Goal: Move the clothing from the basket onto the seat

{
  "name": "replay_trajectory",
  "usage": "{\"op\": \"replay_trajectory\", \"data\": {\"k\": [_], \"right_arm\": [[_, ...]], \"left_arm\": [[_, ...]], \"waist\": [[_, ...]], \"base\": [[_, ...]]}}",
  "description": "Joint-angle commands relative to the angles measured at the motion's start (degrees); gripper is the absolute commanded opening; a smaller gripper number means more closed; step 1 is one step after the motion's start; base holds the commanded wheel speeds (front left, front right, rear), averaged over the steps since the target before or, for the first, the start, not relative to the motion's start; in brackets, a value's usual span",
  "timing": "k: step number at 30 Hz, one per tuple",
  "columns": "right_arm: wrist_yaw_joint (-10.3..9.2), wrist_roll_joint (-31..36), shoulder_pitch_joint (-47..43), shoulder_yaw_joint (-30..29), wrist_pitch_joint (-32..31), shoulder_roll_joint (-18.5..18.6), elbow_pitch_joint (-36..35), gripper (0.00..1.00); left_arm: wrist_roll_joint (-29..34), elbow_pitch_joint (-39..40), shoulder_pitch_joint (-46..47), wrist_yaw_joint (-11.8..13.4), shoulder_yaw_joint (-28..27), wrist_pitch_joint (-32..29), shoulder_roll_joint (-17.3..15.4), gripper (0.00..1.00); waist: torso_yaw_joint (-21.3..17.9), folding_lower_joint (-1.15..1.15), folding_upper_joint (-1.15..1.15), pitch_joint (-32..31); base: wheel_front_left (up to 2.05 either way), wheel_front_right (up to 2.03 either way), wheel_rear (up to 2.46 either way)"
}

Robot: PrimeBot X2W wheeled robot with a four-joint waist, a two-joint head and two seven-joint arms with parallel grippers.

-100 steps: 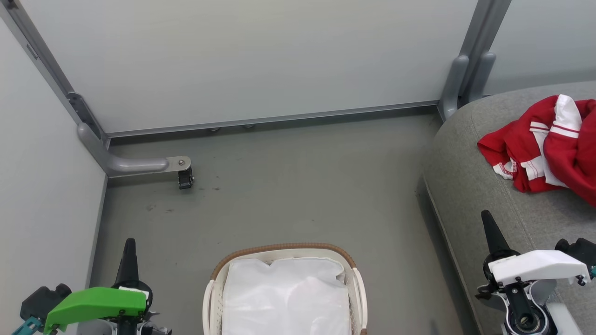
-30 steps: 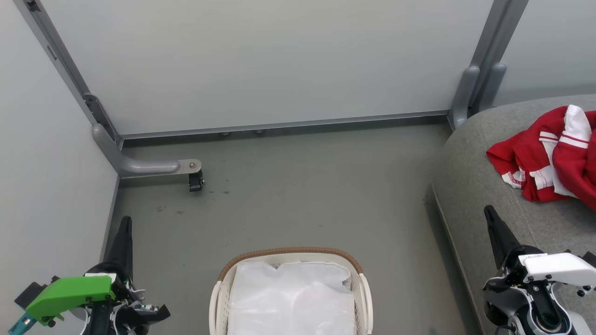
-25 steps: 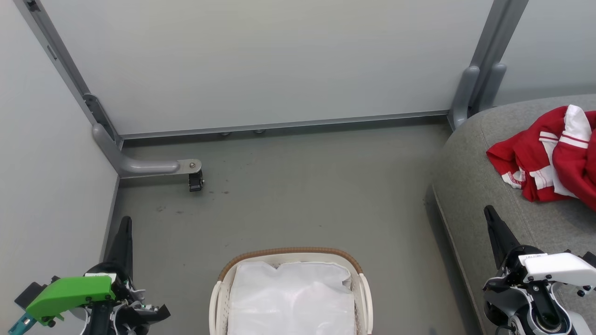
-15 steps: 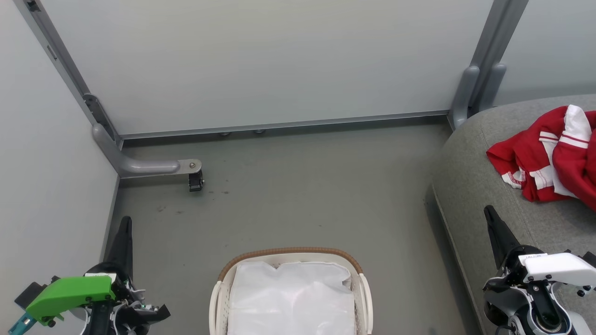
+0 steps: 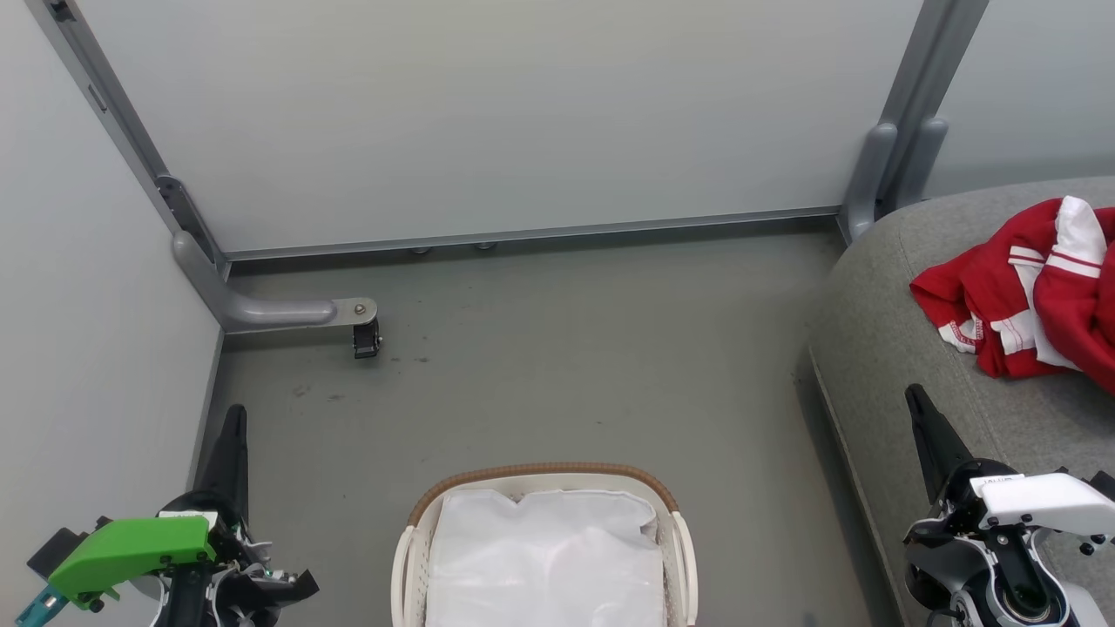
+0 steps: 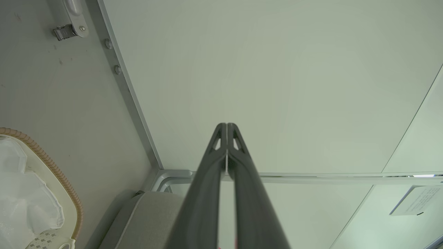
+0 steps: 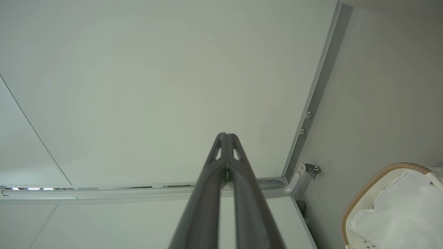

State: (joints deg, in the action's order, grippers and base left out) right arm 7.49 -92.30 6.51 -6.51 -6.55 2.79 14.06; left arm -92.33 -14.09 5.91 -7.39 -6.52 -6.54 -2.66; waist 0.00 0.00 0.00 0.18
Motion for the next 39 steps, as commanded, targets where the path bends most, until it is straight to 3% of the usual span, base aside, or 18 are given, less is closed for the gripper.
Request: {"op": "replay_trajectory", "data": {"k": [1,39], "right_arm": [[0.00,-0.2,-0.6,-0.2,-0.2,0.1,-0.2,0.00],[0.00,-0.2,-0.6,-0.1,-0.2,0.1,-0.2,0.00]], "left_arm": [[-0.2,0.1,0.6,-0.2,-0.1,-0.2,-0.4,0.00],[-0.2,0.1,0.6,-0.2,-0.1,-0.2,-0.4,0.00]], "waist": [[0.0,0.00,0.00,0.0],[0.0,0.00,0.00,0.0]], "base": [[0.00,0.00,0.00],[0.00,0.00,0.00]]}}
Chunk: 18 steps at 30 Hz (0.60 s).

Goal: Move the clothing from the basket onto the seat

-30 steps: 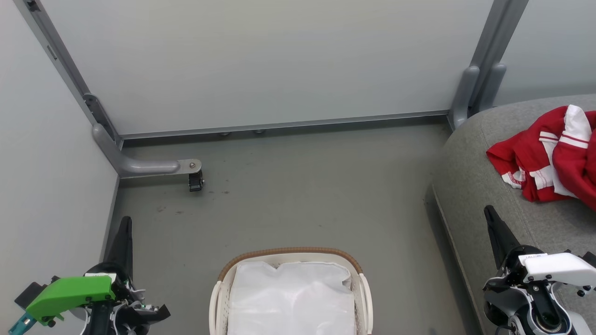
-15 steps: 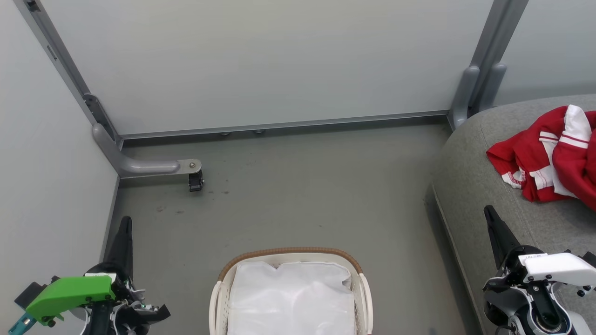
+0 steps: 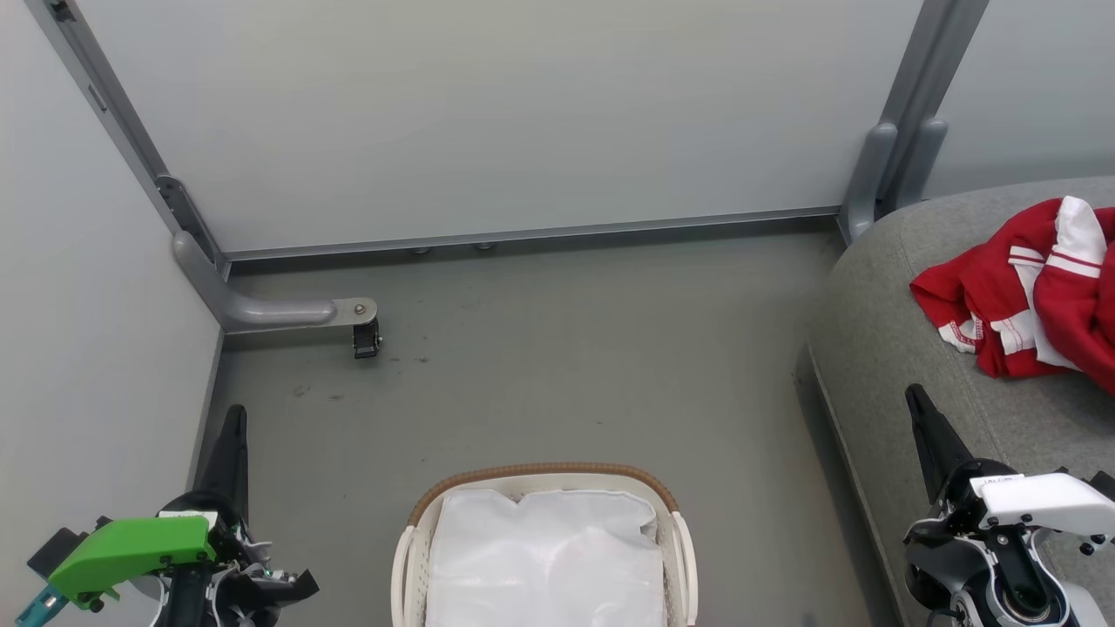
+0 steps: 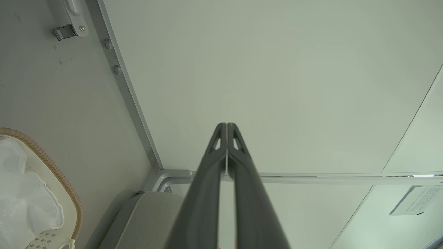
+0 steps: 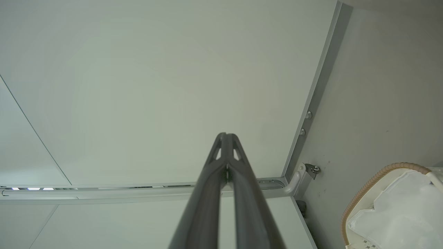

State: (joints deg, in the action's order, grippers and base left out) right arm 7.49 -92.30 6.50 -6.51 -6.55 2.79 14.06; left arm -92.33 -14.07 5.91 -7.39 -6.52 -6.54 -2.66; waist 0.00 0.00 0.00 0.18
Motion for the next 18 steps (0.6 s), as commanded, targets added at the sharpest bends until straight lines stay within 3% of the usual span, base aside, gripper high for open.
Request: {"op": "replay_trajectory", "data": {"k": [1,18], "right_arm": [[0.00,-0.2,-0.6,-0.1,-0.2,0.1,-0.2,0.00],[0.00,-0.2,-0.6,-0.1,-0.2,0.1,-0.2,0.00]], "left_arm": [[-0.2,0.1,0.6,-0.2,-0.1,-0.2,-0.4,0.00],[-0.2,0.1,0.6,-0.2,-0.1,-0.2,-0.4,0.00]], "waist": [[0.0,0.00,0.00,0.0],[0.0,0.00,0.00,0.0]], "base": [[0.00,0.00,0.00],[0.00,0.00,0.00]]}}
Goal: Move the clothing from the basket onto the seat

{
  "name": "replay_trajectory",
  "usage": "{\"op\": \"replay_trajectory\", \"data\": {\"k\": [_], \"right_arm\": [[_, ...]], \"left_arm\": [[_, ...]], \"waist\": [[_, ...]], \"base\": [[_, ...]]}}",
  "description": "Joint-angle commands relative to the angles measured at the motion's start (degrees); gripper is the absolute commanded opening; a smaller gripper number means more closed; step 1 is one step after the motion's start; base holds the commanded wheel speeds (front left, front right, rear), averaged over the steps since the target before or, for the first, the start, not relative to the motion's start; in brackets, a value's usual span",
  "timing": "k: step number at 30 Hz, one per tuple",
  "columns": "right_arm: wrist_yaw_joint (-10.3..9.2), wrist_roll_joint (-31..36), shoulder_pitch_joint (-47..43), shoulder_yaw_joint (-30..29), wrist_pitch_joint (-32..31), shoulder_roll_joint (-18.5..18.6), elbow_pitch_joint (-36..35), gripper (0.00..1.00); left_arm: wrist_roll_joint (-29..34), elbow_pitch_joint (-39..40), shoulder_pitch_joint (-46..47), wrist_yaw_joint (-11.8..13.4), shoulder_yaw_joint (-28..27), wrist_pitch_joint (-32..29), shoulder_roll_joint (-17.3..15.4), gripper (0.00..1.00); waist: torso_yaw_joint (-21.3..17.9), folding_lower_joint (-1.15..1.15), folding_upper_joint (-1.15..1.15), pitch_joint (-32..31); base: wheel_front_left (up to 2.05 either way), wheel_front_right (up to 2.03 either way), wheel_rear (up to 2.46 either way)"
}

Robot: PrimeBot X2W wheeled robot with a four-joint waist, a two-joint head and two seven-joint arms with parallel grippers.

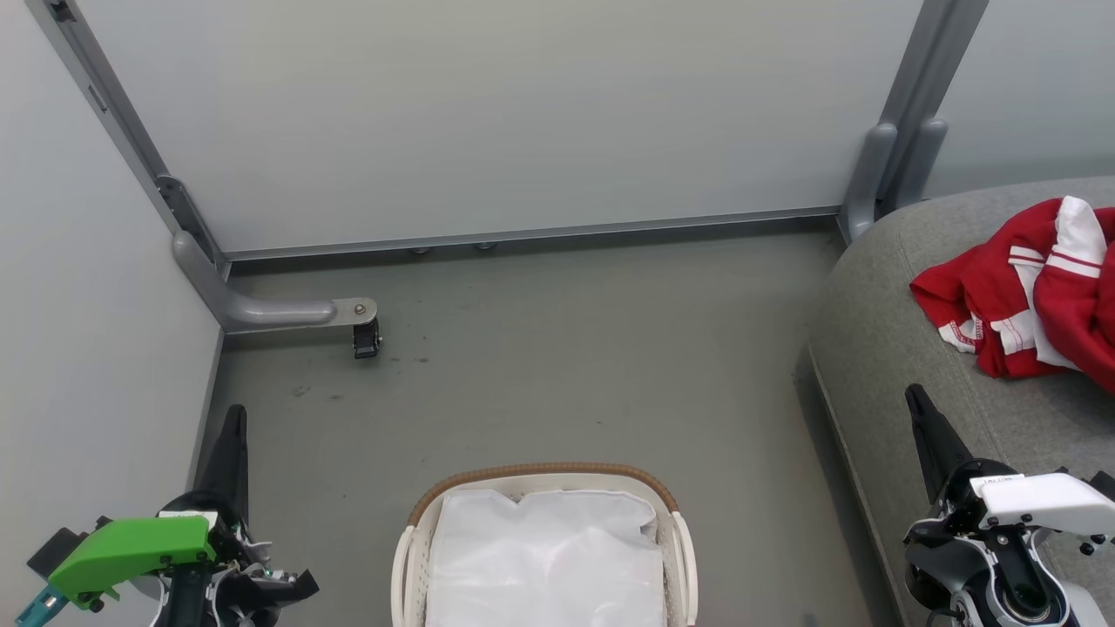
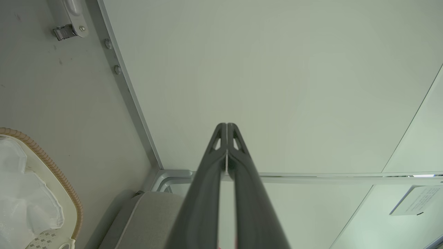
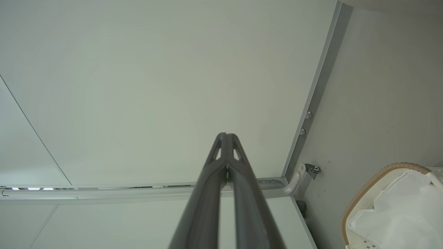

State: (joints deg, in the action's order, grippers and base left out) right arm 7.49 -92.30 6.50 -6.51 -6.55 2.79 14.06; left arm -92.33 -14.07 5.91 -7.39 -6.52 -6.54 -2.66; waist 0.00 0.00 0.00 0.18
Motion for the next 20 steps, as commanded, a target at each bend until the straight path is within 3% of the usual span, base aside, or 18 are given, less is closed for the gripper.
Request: {"op": "replay_trajectory", "data": {"k": [1,20], "right_arm": [[0.00,-0.2,-0.6,-0.1,-0.2,0.1,-0.2,0.00],[0.00,-0.2,-0.6,-0.1,-0.2,0.1,-0.2,0.00]], "left_arm": [[-0.2,0.1,0.6,-0.2,-0.1,-0.2,-0.4,0.00],[-0.2,0.1,0.6,-0.2,-0.1,-0.2,-0.4,0.00]], "waist": [[0.0,0.00,0.00,0.0],[0.0,0.00,0.00,0.0]], "base": [[0.00,0.00,0.00],[0.00,0.00,0.00]]}}
